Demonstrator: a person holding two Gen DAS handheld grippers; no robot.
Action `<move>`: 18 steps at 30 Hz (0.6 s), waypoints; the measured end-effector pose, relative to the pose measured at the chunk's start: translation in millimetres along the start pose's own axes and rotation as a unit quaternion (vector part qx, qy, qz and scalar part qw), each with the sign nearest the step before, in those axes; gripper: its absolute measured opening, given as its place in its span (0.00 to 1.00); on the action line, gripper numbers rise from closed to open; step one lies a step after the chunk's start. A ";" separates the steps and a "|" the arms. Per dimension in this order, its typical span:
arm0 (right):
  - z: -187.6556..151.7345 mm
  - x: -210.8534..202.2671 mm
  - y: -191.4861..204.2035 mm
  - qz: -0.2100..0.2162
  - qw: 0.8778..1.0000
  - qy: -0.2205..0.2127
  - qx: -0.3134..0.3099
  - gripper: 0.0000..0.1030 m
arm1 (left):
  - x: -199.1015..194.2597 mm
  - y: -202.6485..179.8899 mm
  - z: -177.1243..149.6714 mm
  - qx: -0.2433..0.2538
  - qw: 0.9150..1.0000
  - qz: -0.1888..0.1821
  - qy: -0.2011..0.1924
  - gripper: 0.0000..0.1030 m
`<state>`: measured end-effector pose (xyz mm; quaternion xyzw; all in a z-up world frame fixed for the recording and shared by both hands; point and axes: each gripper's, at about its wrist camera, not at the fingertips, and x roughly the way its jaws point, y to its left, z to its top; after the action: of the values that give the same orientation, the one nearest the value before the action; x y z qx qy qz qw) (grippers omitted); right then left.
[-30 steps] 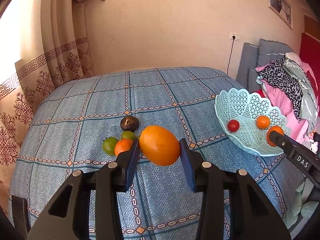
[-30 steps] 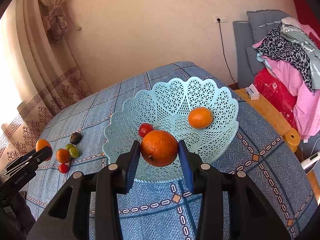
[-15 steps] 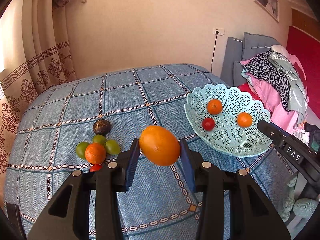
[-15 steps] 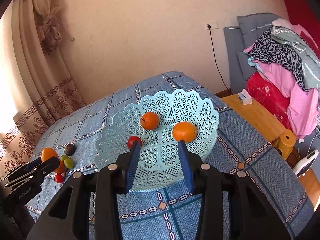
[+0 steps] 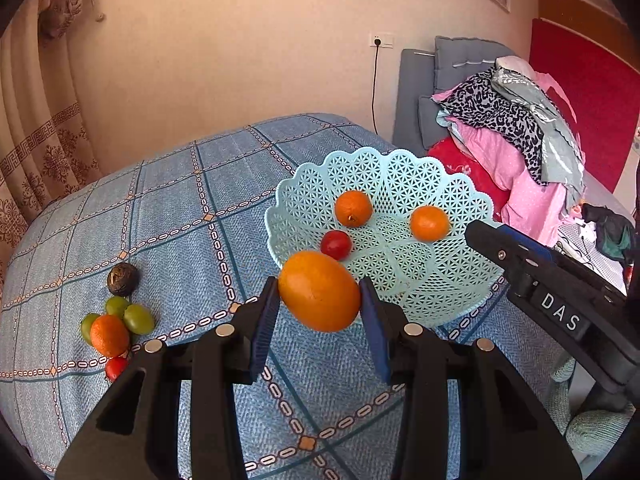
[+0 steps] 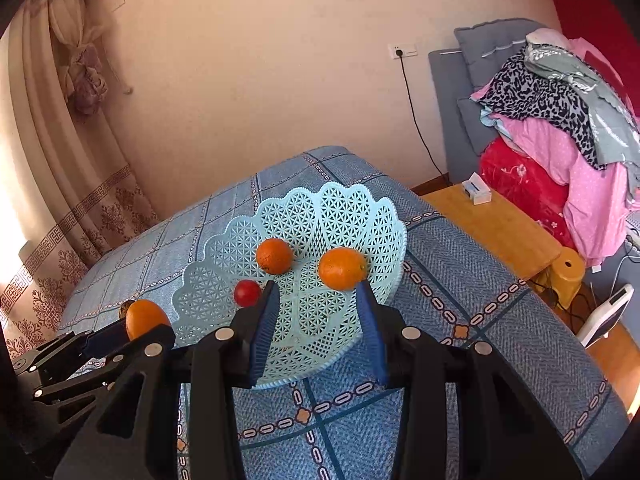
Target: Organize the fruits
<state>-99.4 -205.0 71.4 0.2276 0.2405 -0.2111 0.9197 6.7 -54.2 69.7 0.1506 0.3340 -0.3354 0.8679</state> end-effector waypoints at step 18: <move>0.3 -0.9 -7.3 -0.007 1.000 -0.007 0.004 0.39 | 3.6 -2.8 12.3 -0.018 0.999 -0.027 -0.013 0.63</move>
<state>-103.6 -210.8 69.8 0.2280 0.2345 -0.2203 0.9189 12.7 -63.9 76.2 0.1214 0.3322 -0.3546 0.8655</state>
